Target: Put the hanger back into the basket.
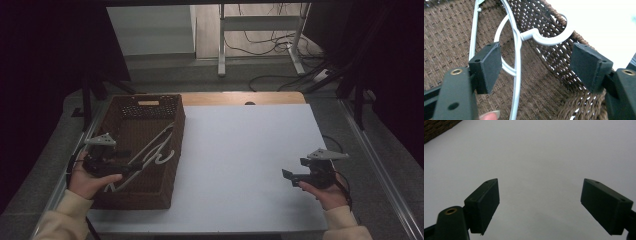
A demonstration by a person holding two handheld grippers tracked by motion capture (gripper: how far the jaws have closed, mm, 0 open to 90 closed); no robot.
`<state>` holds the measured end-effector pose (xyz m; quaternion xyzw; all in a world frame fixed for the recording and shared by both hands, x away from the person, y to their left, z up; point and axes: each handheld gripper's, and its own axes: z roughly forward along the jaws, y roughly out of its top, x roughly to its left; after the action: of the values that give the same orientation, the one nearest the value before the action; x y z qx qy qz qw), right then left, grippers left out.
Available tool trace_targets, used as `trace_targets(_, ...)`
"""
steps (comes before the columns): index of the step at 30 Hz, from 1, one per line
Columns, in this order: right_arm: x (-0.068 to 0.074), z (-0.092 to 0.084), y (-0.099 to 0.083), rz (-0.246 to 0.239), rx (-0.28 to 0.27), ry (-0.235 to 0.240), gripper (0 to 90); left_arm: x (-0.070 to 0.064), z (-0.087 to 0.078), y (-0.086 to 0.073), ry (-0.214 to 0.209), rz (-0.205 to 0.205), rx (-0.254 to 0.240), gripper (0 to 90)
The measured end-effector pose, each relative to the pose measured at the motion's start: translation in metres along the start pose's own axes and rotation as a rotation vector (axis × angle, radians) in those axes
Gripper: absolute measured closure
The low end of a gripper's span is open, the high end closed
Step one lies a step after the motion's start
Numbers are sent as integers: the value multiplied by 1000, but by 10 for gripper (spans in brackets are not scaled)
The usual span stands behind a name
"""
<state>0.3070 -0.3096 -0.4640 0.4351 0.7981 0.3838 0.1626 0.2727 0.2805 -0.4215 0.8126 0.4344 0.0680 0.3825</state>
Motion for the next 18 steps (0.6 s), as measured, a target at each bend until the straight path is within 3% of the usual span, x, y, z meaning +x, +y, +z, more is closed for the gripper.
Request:
trace_targets(7,5,-3,3,-28,-15,29,143,-21,15,4,11,32,-33,247)
trace_targets(13,20,-6,10,-71,-30,59,133,-43,25,12,-2,73,-64,236)
trace_targets(18,28,-7,13,-84,-47,80,132,-55,28,16,-2,83,-83,227)
